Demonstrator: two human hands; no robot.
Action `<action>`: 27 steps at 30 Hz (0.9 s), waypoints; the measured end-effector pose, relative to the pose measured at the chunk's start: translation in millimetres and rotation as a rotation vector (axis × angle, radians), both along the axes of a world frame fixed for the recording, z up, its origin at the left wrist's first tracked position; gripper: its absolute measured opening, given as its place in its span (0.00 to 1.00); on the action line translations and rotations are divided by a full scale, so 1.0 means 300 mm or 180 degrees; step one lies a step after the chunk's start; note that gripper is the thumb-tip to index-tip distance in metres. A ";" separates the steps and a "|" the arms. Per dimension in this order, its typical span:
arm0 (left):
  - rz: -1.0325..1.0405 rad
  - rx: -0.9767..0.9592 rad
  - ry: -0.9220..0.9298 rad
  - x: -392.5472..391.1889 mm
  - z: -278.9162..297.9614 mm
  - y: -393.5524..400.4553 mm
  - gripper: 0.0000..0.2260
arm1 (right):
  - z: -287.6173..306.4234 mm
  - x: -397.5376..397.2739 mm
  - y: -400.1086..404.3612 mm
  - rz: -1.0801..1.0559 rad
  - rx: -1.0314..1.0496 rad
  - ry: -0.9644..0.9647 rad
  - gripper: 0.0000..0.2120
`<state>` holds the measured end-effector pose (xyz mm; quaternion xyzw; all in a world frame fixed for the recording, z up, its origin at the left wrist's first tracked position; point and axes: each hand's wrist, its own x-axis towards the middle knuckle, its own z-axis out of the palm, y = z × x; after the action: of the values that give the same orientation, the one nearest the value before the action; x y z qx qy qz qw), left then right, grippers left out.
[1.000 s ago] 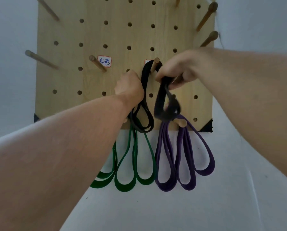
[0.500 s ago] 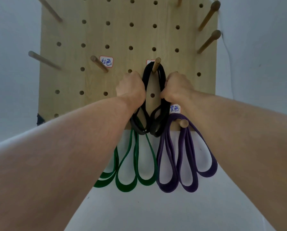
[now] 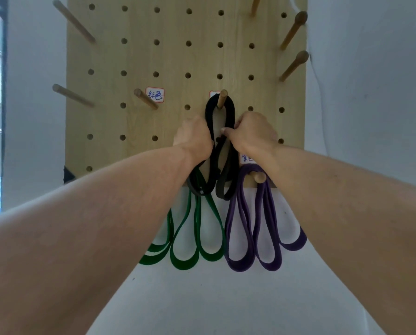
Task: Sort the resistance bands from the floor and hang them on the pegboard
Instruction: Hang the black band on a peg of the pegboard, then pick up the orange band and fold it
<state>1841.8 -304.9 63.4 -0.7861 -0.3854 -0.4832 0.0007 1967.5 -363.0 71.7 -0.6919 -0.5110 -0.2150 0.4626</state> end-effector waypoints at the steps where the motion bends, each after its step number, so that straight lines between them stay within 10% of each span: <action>1: -0.0018 -0.0012 0.0040 -0.012 0.002 -0.016 0.08 | -0.001 -0.002 -0.017 -0.0131 0.0016 0.0019 0.16; 16: -0.0148 -0.0008 0.0405 -0.280 -0.120 -0.266 0.24 | -0.154 -0.230 -0.200 0.0362 -0.0244 -0.0301 0.21; 27: 0.0288 -0.0624 0.0301 -0.703 -0.933 -0.355 0.22 | -0.955 -0.629 -0.172 0.1597 -0.0581 -0.0086 0.25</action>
<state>1631.0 -411.3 -216.4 -0.7861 -0.4655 -0.4050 -0.0363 1778.8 -414.7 -214.7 -0.5795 -0.6899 -0.0558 0.4303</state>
